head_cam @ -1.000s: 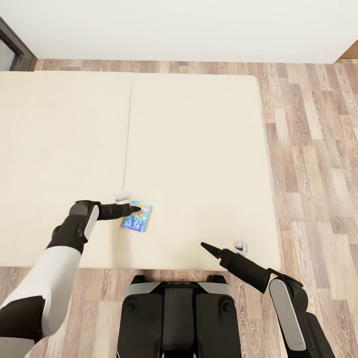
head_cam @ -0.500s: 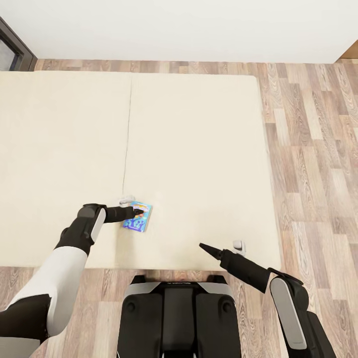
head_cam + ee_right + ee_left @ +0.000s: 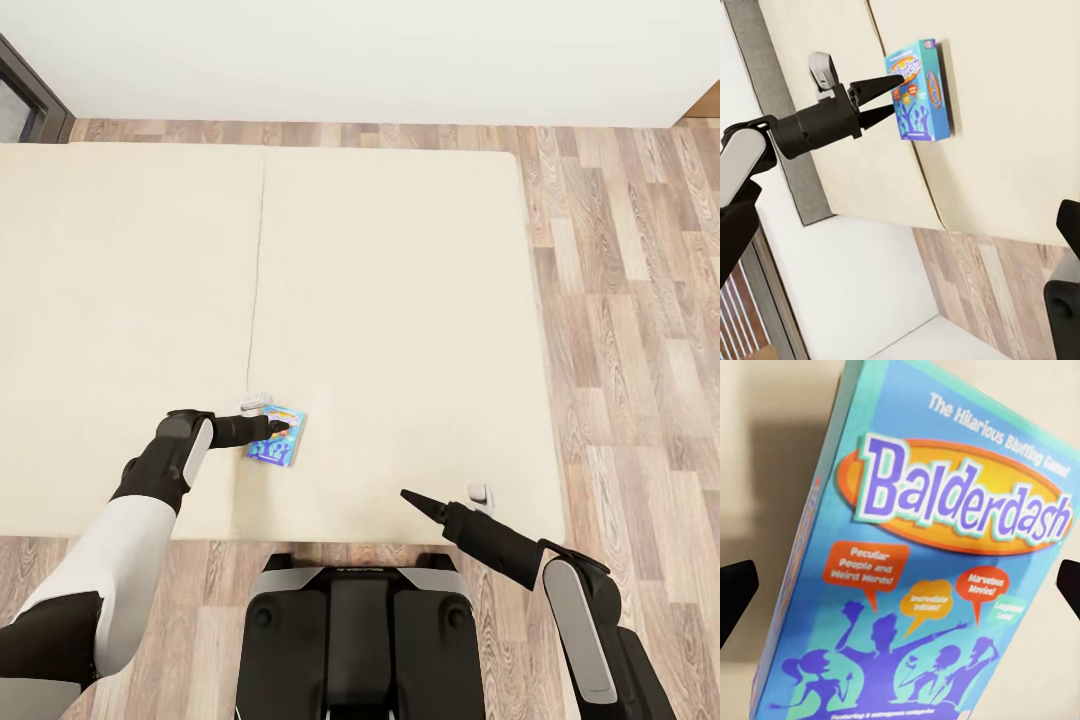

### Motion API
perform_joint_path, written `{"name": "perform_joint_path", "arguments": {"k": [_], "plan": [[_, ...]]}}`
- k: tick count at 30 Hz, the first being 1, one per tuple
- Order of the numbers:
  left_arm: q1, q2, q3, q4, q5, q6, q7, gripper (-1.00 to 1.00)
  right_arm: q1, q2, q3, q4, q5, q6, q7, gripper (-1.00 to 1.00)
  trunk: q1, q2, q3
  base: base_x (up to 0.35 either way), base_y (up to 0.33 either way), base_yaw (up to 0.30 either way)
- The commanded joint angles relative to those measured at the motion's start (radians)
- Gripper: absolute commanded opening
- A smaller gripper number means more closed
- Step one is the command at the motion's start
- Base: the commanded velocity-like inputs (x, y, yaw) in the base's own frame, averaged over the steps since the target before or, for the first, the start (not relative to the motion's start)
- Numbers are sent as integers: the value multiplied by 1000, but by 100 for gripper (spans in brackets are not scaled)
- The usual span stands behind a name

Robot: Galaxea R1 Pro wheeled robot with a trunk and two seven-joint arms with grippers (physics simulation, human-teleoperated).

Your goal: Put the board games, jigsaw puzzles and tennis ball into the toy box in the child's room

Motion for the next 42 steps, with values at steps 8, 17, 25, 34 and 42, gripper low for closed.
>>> {"name": "perform_joint_path", "arguments": {"k": [8,17,25,34,42], "plan": [[0,0,1,0,-2,4,-6,100,0,1,-3,0,3,4,7,100,1,-2,-1,0,0,0],[0,0,1,2,-1,-8,-6,100,0,1,-3,0,3,4,7,100,1,-2,-4,0,0,0],[0,0,1,2,-1,-9,-6,100,0,1,-3,0,3,4,7,100,1,-2,-11,0,0,0],[0,0,1,2,-1,-11,-6,100,0,1,-3,0,3,4,6,100,1,-2,-21,0,0,0],[0,0,0,2,0,-16,-8,100,0,1,-3,0,3,4,7,100,1,-2,-31,0,0,0]]}}
